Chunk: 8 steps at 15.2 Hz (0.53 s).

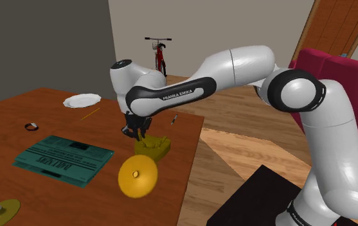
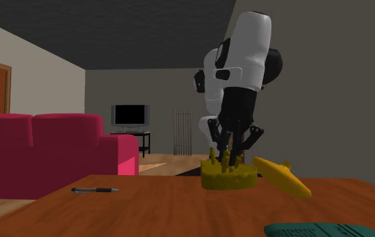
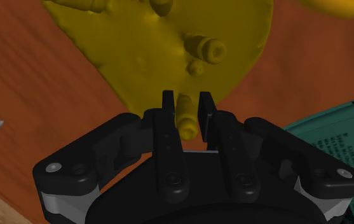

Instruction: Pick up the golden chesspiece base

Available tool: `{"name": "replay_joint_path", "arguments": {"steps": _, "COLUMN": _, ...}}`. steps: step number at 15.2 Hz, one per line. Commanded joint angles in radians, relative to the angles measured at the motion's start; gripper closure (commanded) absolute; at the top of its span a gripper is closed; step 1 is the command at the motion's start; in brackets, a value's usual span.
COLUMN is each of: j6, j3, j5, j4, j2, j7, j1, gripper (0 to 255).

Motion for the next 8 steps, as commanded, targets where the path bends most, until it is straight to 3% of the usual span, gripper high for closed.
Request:
{"name": "replay_joint_path", "arguments": {"steps": 1, "j6": -0.022, "j3": 0.001, "j5": 0.004, "j4": 0.019, "j2": -0.005, "j7": -0.008, "j1": 0.0, "gripper": 255}}
{"name": "replay_joint_path", "arguments": {"steps": 8, "j6": -0.084, "j3": 0.005, "j5": 0.012, "j4": 0.076, "j2": -0.014, "j7": -0.025, "j1": 0.007, "gripper": 255}}
